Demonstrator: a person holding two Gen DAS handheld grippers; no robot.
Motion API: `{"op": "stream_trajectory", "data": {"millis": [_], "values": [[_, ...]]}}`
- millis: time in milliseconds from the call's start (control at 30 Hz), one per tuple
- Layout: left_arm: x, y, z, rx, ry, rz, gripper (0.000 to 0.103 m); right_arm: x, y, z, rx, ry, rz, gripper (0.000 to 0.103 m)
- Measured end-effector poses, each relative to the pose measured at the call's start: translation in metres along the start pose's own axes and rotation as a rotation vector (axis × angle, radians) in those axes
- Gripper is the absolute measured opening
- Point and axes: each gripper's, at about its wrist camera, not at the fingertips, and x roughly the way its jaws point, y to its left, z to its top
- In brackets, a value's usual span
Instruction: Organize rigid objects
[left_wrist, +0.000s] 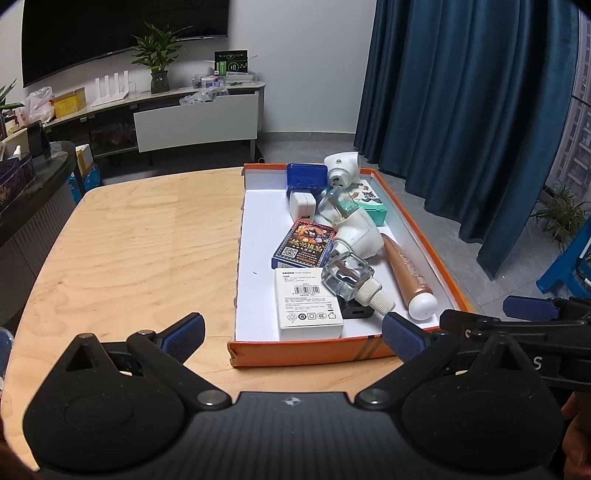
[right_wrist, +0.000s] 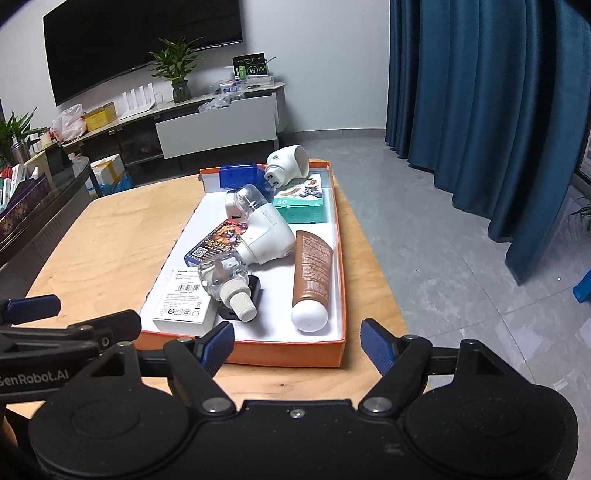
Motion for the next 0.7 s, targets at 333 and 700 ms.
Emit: {"op": "stream_trajectory", "data": {"millis": [333,700], "values": [[0.0012,0.0000,-0.0019,-0.004,0.012,0.006,0.103,0.0032,-0.0007,-0.0005,0.006,0.011,-0.004,0.089],[0.0025,0.0005,-0.0024,-0.004,0.014,0.009,0.103,0.0048,-0.0008,-0.0020,0.007,0.021,-0.003,0.089]]}}
